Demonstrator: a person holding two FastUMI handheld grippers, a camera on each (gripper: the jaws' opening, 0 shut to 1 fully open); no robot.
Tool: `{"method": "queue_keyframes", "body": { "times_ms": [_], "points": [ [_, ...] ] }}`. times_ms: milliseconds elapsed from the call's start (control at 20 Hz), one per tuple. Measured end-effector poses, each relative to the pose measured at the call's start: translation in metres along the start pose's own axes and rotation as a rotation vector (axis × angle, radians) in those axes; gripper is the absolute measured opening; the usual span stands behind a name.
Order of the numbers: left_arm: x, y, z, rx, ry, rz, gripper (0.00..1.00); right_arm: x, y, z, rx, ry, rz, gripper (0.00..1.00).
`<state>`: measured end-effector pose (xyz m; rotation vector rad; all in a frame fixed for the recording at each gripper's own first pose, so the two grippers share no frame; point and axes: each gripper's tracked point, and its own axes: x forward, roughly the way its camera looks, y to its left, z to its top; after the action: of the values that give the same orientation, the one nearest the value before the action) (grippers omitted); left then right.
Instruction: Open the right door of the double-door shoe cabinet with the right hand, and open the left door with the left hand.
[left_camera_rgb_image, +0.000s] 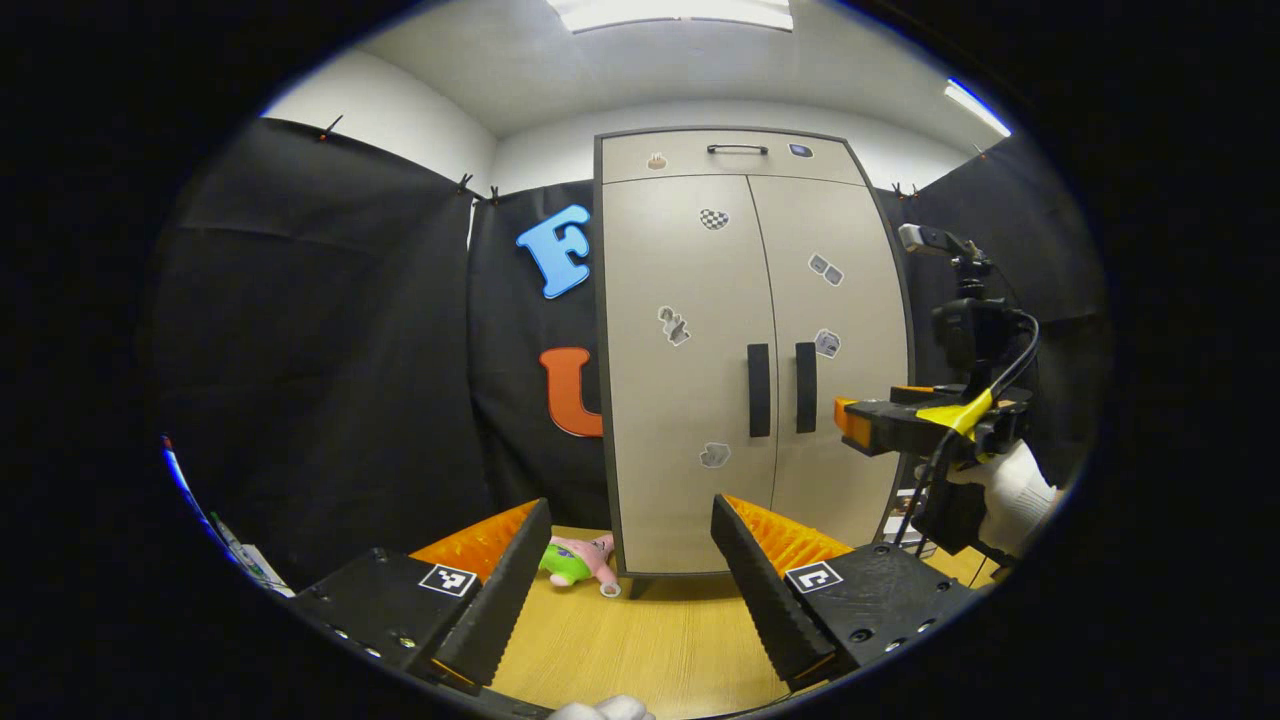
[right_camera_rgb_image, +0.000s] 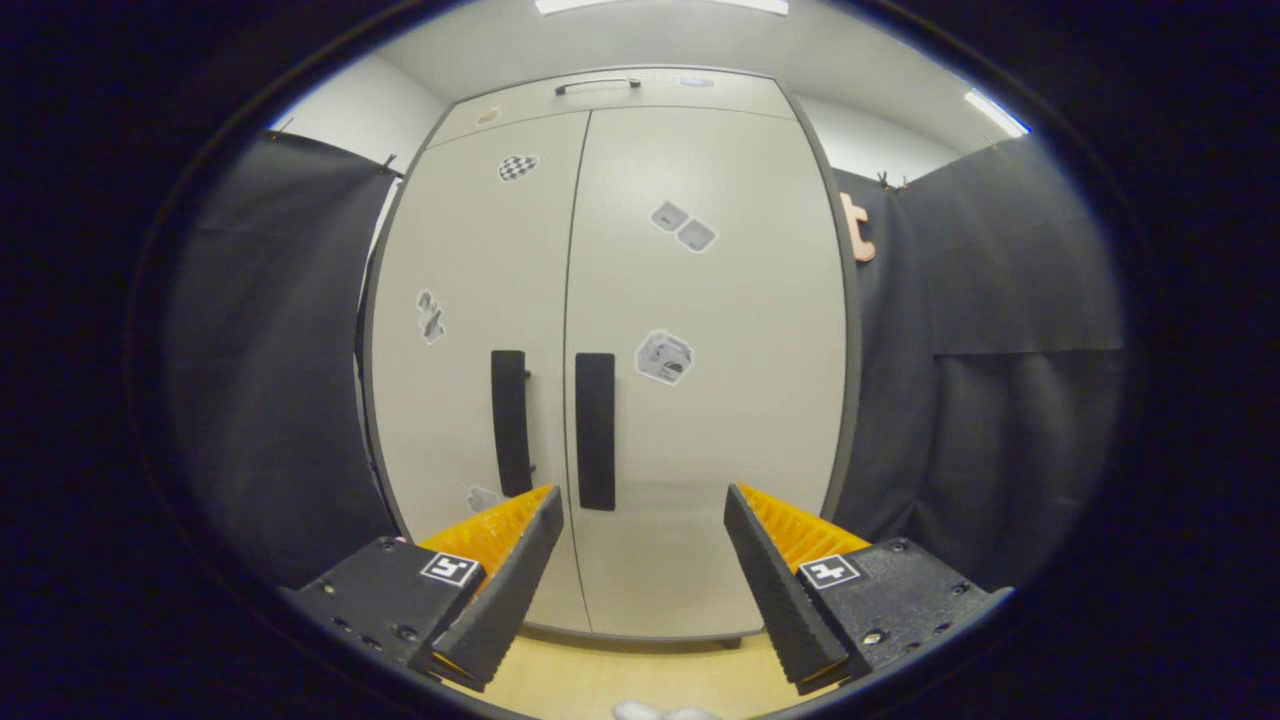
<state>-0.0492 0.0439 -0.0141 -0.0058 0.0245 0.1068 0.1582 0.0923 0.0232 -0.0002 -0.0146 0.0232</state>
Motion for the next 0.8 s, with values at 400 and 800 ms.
{"method": "queue_keyframes", "body": {
  "times_ms": [400, 800],
  "points": [
    [0.004, 0.03, -0.003, -0.006, 0.006, 0.062, 0.96, 0.073, 0.017, 0.01, -0.016, 0.035, -0.041, 0.99],
    [0.004, 0.047, -0.003, -0.006, 0.008, 0.103, 0.96, 0.1, 0.025, 0.013, 0.049, 0.076, -0.012, 0.78]
  ]
}}
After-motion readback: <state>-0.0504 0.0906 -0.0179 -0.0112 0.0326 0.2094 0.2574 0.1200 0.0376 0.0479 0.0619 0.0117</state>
